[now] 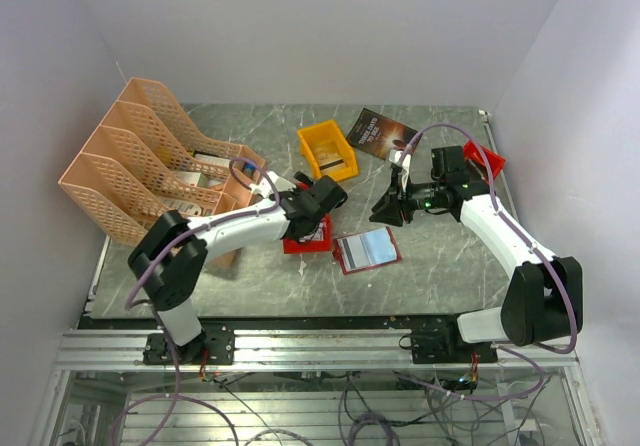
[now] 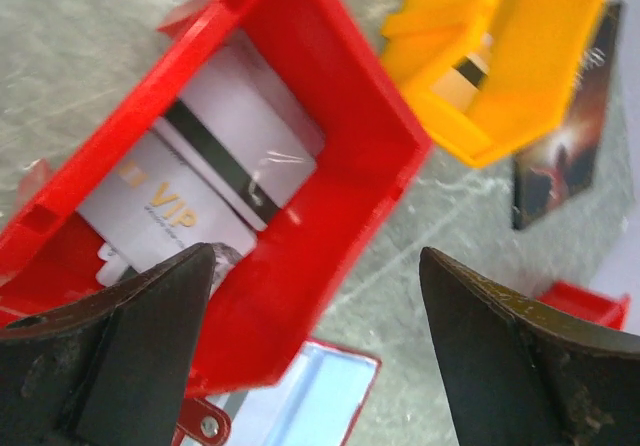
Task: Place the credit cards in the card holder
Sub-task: Adjust the storage box at the center of the board.
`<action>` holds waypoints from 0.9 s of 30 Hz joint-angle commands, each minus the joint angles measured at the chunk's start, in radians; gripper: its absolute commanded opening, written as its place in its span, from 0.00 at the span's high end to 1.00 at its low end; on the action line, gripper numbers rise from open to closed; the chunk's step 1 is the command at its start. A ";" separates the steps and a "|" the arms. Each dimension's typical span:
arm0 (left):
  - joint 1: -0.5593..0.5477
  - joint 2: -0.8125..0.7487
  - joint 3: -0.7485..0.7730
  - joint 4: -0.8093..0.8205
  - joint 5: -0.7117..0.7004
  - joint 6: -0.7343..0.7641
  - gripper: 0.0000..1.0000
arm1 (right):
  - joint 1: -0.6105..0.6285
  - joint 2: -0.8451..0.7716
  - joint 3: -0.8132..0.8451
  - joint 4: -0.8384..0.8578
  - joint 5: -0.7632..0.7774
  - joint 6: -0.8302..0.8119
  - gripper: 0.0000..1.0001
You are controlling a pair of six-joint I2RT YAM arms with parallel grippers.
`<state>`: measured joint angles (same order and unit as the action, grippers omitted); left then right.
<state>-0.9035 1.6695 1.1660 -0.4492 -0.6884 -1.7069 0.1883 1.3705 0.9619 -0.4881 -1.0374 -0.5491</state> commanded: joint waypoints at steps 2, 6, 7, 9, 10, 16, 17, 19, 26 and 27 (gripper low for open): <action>-0.011 0.095 0.065 -0.257 -0.094 -0.315 0.07 | -0.006 -0.012 -0.002 0.003 -0.015 0.003 0.67; -0.011 0.109 0.063 -0.263 -0.121 -0.394 0.14 | -0.006 -0.009 0.001 -0.004 -0.020 0.002 0.68; -0.010 0.113 0.063 -0.257 -0.125 -0.404 0.18 | -0.006 -0.008 0.004 -0.007 -0.023 0.000 0.68; -0.006 0.132 0.068 -0.250 -0.117 -0.418 0.23 | -0.006 -0.005 0.010 -0.017 -0.027 -0.006 0.68; -0.003 0.148 0.077 -0.248 -0.108 -0.421 0.24 | -0.006 -0.005 0.011 -0.019 -0.027 -0.008 0.68; 0.000 0.226 0.139 -0.283 -0.097 -0.467 0.24 | -0.006 -0.020 0.010 -0.017 -0.021 -0.009 0.68; 0.001 0.236 0.147 -0.289 -0.100 -0.471 0.24 | -0.006 -0.022 0.011 -0.018 -0.021 -0.009 0.68; 0.006 0.248 0.153 -0.295 -0.100 -0.475 0.23 | -0.006 -0.024 0.011 -0.023 -0.022 -0.012 0.68; 0.065 0.214 0.070 -0.263 -0.081 -0.437 0.22 | -0.006 -0.017 0.017 -0.039 -0.033 -0.021 0.68; 0.075 0.200 0.051 -0.247 -0.081 -0.421 0.23 | -0.007 -0.016 0.017 -0.040 -0.035 -0.022 0.67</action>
<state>-0.8722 1.9129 1.2774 -0.6979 -0.7437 -2.0769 0.1879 1.3693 0.9619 -0.5060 -1.0489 -0.5571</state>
